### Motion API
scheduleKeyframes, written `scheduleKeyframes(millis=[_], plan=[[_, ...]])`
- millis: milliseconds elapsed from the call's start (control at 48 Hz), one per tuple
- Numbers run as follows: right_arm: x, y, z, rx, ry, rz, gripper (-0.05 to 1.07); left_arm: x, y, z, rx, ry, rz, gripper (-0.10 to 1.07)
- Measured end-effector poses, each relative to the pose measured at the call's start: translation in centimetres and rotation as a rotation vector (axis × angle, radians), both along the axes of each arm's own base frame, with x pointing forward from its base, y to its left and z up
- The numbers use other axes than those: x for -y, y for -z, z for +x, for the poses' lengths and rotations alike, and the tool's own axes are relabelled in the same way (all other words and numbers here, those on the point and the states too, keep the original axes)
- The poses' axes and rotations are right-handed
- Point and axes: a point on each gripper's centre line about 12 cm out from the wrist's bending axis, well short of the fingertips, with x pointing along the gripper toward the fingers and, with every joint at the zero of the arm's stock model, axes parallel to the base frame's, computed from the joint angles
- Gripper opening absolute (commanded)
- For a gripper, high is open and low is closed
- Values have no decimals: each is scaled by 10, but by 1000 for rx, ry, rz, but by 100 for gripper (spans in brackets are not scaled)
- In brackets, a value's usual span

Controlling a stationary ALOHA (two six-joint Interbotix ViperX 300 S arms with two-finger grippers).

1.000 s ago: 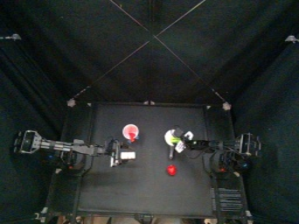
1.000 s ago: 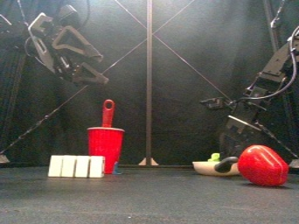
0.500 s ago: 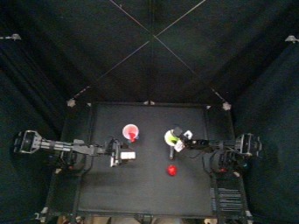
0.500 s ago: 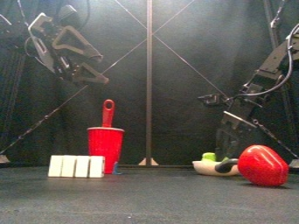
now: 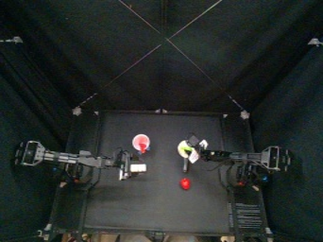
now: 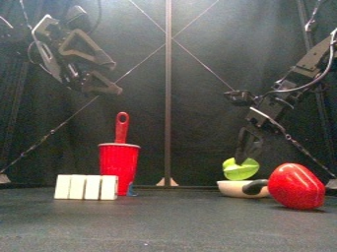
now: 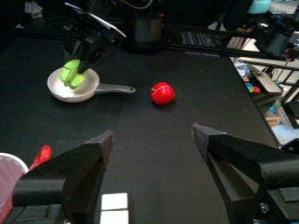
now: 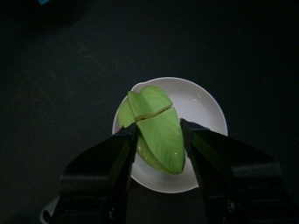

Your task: Grab starfruit

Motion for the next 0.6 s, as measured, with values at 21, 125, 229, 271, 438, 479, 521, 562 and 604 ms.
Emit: scheduleKeyframes(millis=[21,125,229,271,438,479,521,562,604], plan=[[0,0,0,1,0,-1,79,0,0,0,0,0,0,104],[0,-1,0,4,-2,-1,79,0,1,0,-2,2,0,104],[0,-1,0,4,-2,-1,79,0,1,0,-3,0,0,104],[0,-1,0,3,-1,0,79,0,1,0,-2,0,0,104],[-1,-2,1,6,-2,-1,79,0,1,0,-2,0,0,104],[-1,-1,0,3,-4,0,79,0,0,0,0,0,0,104],[-2,-1,1,3,-6,0,79,0,1,-1,-3,0,0,104],[-3,-1,1,5,-10,0,79,0,0,0,0,0,0,104],[-4,-2,2,8,-12,-1,79,0,0,0,0,1,1,104]])
